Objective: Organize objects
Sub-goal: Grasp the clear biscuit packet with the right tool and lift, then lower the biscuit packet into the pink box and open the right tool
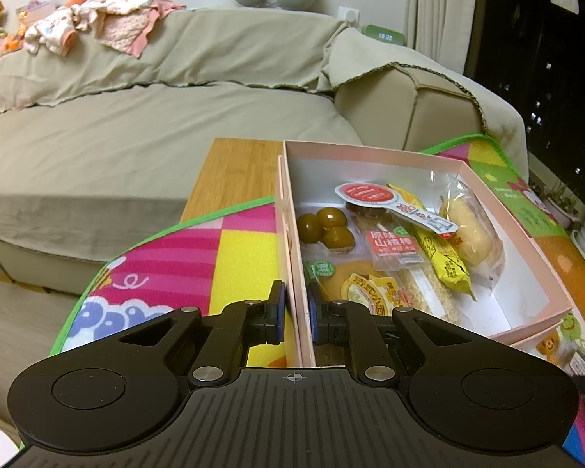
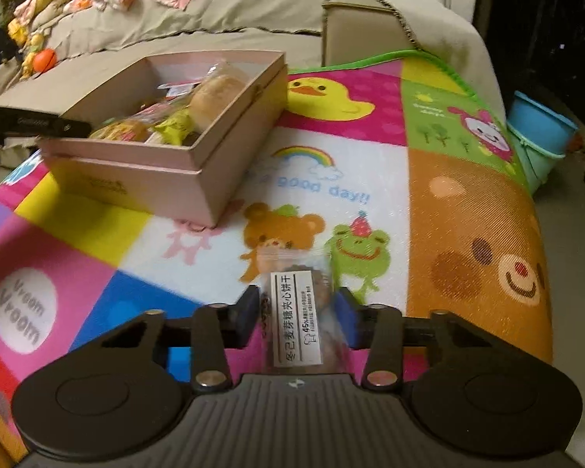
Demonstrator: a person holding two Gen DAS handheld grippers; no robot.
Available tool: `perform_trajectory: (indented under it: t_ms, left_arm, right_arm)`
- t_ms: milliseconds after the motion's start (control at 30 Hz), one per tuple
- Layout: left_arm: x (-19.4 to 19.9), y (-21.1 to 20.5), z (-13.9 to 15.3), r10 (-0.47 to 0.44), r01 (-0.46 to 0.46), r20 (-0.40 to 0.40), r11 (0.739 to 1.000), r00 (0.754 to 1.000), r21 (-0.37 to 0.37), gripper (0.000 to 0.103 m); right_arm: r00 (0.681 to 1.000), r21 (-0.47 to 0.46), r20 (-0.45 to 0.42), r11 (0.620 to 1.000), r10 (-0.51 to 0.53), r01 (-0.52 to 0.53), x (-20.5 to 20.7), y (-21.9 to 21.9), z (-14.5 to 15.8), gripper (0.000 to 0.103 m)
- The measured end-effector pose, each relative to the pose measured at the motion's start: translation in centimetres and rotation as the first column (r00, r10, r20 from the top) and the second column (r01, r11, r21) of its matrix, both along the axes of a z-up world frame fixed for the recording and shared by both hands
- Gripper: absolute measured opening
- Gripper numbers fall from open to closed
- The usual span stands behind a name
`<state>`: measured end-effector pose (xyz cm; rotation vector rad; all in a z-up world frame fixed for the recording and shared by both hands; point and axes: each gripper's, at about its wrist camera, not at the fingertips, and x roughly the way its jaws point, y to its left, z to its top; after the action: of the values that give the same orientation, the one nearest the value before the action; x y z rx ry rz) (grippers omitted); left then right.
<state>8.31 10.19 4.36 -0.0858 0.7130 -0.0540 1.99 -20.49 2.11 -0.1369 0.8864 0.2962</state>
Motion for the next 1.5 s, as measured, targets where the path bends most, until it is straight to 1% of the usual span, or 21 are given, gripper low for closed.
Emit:
perform_trajectory:
  t_ms: [167,267,333,433,500,600,667,733,867,1067,1267,1500]
  left_arm:
    - [0.0,0.0,0.0,0.000,0.000,0.001,1.000,1.000,0.000,0.014]
    - [-0.1,0.2,0.0,0.001,-0.001,0.003,1.000,1.000,-0.005,0.014]
    - [-0.2,0.2,0.0,0.001,-0.001,0.004,1.000,1.000,-0.009,0.014]
    - [-0.2,0.2,0.0,0.003,-0.003,0.006,1.000,1.000,-0.013,0.014]
    - [-0.2,0.3,0.0,0.004,-0.004,0.006,1.000,1.000,-0.014,0.014]
    - [-0.2,0.3,0.0,0.003,-0.003,0.006,1.000,1.000,-0.015,0.014]
    - [-0.2,0.3,0.0,0.003,-0.003,0.005,1.000,1.000,-0.015,0.014]
    - [-0.2,0.3,0.0,0.003,-0.003,0.006,1.000,1.000,-0.016,0.014]
    - [-0.2,0.3,0.1,0.002,-0.002,0.005,1.000,1.000,-0.014,0.014]
    - [-0.3,0.2,0.2,-0.002,0.002,0.004,1.000,1.000,-0.011,0.014]
    - [-0.3,0.2,0.1,-0.001,0.001,0.005,1.000,1.000,-0.011,0.014]
    - [-0.2,0.1,0.2,-0.002,0.002,0.005,1.000,1.000,-0.011,0.014]
  right_arm:
    - [0.999,0.023,-0.034,0.999,0.039,-0.038,-1.4,0.3,1.0,0.039]
    - [0.999,0.053,-0.001,0.997,0.050,-0.050,-1.9,0.5,3.1,0.039]
    - [0.998,0.086,0.041,0.995,0.055,-0.058,-1.9,0.6,5.3,0.039]
    - [0.989,0.135,0.135,0.987,0.067,-0.085,-1.7,0.9,9.4,0.039]
    - [0.974,0.151,0.211,0.982,0.084,-0.117,-1.4,1.6,12.0,0.039]
    - [0.946,0.156,0.304,0.973,0.114,-0.167,-0.4,3.3,15.0,0.039]
    - [0.923,0.146,0.359,0.969,0.137,-0.201,0.3,4.8,16.4,0.039]
    - [0.909,0.141,0.388,0.965,0.151,-0.221,1.2,6.1,17.1,0.039]
    - [0.908,0.150,0.387,0.960,0.162,-0.236,3.4,8.6,17.1,0.039]
    - [0.928,0.172,0.333,0.957,0.166,-0.232,5.6,10.5,15.3,0.039]
    - [0.943,0.178,0.295,0.960,0.156,-0.215,6.9,11.3,13.6,0.039]
    - [0.960,0.187,0.247,0.965,0.133,-0.182,7.8,10.4,11.4,0.044]
